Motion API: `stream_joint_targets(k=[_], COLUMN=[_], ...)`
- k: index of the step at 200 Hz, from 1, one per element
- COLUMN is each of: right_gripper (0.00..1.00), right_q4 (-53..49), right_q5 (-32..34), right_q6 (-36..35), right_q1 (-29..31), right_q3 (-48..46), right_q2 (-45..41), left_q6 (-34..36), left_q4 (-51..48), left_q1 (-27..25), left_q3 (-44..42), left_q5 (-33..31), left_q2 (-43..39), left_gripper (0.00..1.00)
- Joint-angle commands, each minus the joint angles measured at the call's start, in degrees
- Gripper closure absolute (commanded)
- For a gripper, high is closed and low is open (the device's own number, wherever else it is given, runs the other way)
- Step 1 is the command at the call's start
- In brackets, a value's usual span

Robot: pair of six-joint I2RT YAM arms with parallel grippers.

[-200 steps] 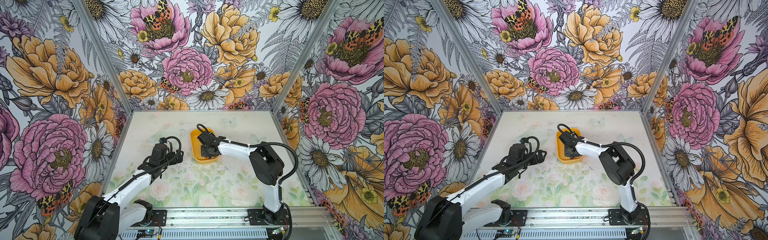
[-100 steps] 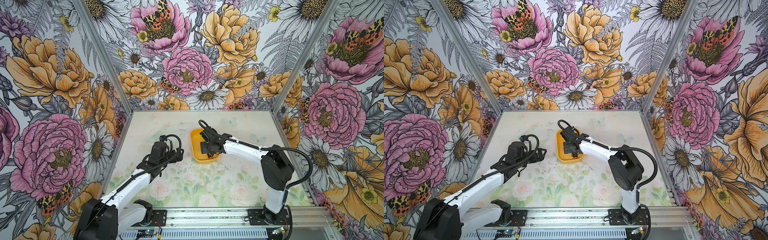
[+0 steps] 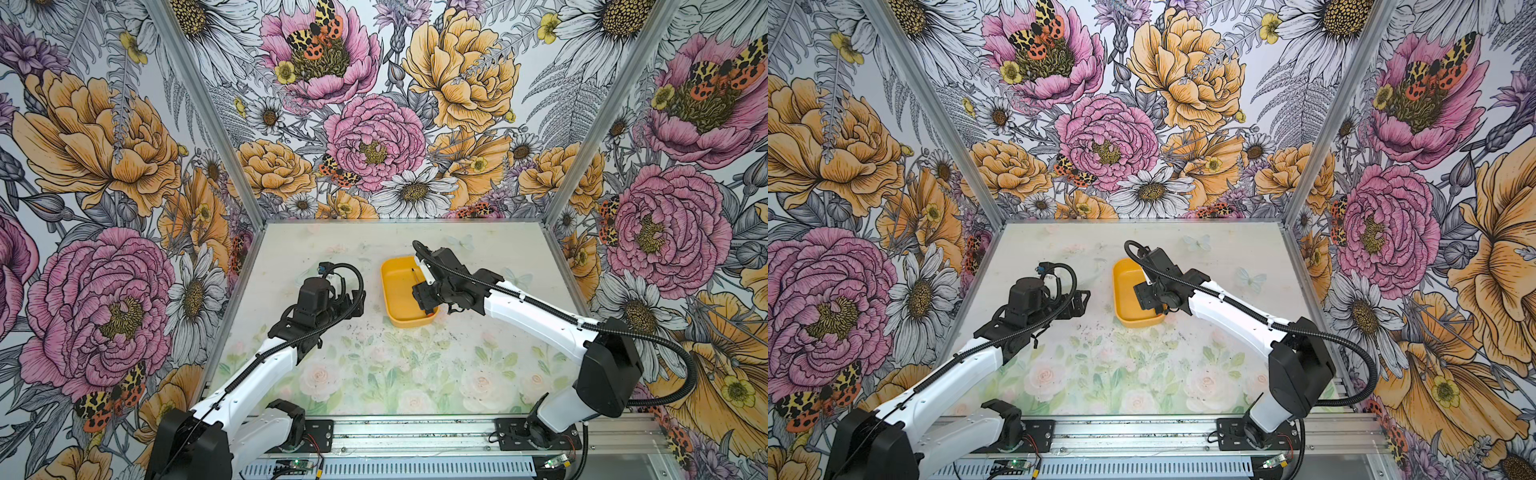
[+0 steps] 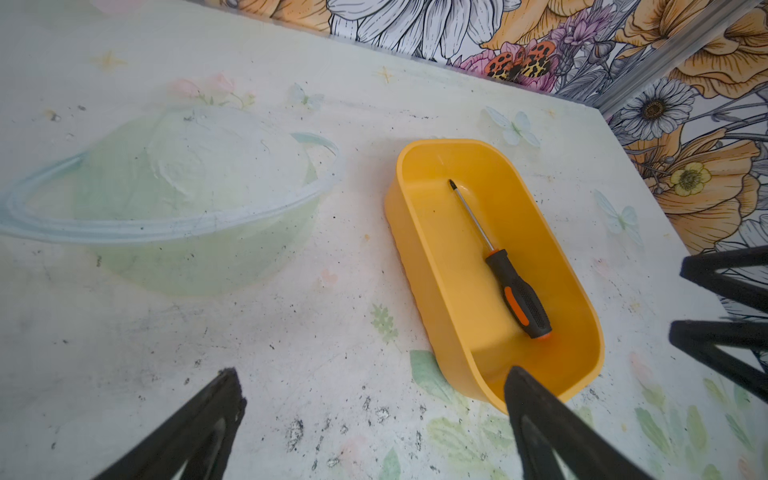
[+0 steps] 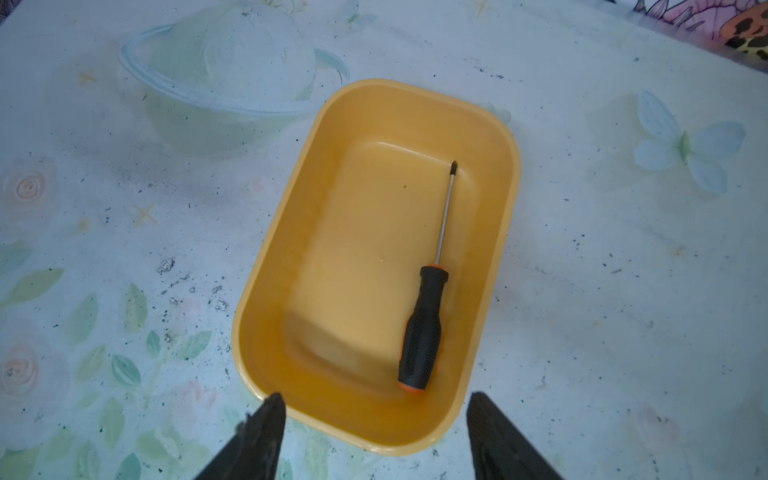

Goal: Put the screwdriver in the bin

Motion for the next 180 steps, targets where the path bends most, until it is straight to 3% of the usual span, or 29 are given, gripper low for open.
stream_joint_targets(k=[1,59,84,98,135,180], right_gripper=[0.29,0.29,0.29,0.29,0.29,0.29], right_q4=[-0.27,3.91,7.73,9.55,14.59,24.24], right_q5=[-1.25,-1.67,-1.50,-4.55,-5.39,-5.81], right_q6=[-7.47,-9.05,-9.00,-8.41,-8.36,-8.20], right_q1=[-3.20,-13.75,-17.86,-20.46,-24.04,-27.83], right_q3=[-3.76,-14.02,-17.58,-18.66,-20.92,-26.81], right_q2=[-3.52,-11.57,-14.28,-14.66,-13.37,-13.36], left_q6=[5.81,13.97,16.07,16.80,20.65,19.65], left_q4=[2.28,9.96,19.36,26.14,39.46,52.76], left_q1=[0.69,5.06,8.95,10.33,12.98,18.20], left_q3=[2.16,-1.33,-6.36,-9.63,-14.70,-18.05], left_q5=[-4.41,-10.79,-10.84,-12.56,-11.98,-5.35], left_q2=[-2.31,-5.42,-5.73,-5.16,-0.38,9.07], left_gripper=[0.01,0.01,0.01,0.01,0.01,0.01])
